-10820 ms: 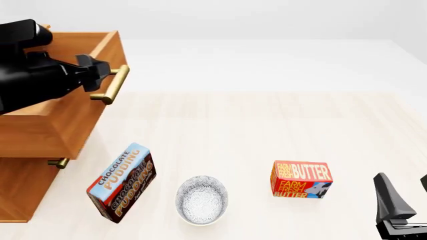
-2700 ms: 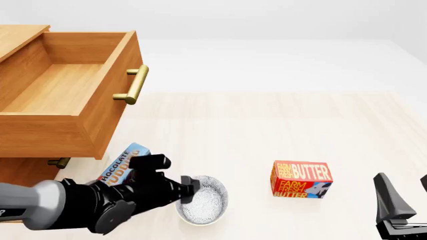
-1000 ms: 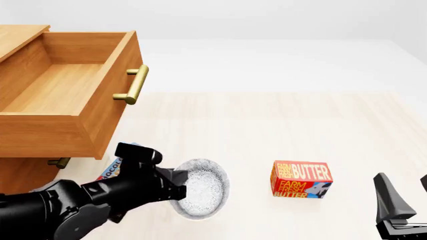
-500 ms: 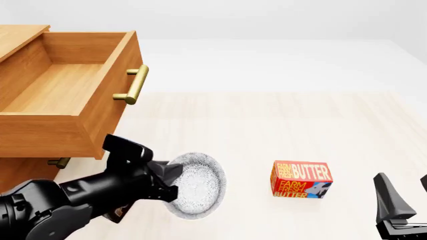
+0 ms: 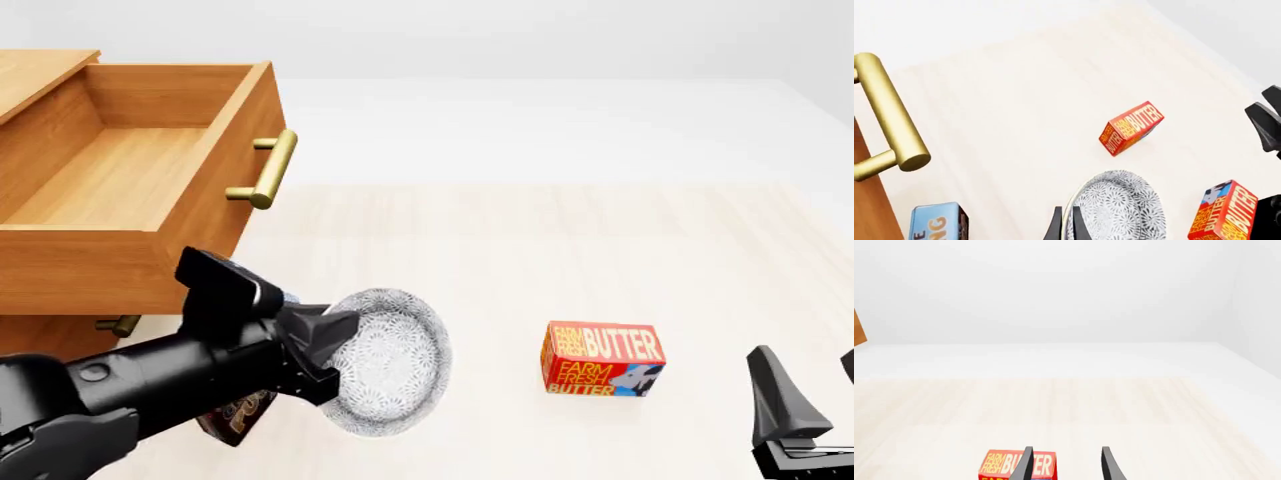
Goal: Put the bowl in the top drawer of the cabinet.
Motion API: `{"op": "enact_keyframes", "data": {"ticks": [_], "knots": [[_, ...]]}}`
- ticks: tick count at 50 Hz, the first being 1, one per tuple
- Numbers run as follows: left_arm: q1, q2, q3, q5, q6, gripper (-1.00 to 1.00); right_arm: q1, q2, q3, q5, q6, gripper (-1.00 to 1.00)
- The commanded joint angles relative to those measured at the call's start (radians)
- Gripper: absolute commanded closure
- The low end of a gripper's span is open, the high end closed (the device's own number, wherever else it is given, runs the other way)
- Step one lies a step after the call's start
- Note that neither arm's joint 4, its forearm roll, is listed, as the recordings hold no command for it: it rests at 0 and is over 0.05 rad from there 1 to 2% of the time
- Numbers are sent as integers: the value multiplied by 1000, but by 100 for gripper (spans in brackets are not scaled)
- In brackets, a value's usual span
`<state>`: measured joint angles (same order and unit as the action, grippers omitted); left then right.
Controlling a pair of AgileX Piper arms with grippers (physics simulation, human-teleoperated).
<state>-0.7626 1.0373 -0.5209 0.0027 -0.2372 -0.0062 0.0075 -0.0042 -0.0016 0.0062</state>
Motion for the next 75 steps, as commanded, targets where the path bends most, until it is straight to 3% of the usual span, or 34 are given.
{"op": "enact_keyframes", "data": {"ticks": [1,23,47,75], "knots": [[-5,-66,-30,47,36,100,0,0,0,0,0,-100],[-11,-193,-91,140,70,100,0,0,0,0,0,-100],[56,-306,-205,255,119,100,0,0,0,0,0,-100],[274,-324,-382,355,222,100,0,0,0,0,0,-100]]}}
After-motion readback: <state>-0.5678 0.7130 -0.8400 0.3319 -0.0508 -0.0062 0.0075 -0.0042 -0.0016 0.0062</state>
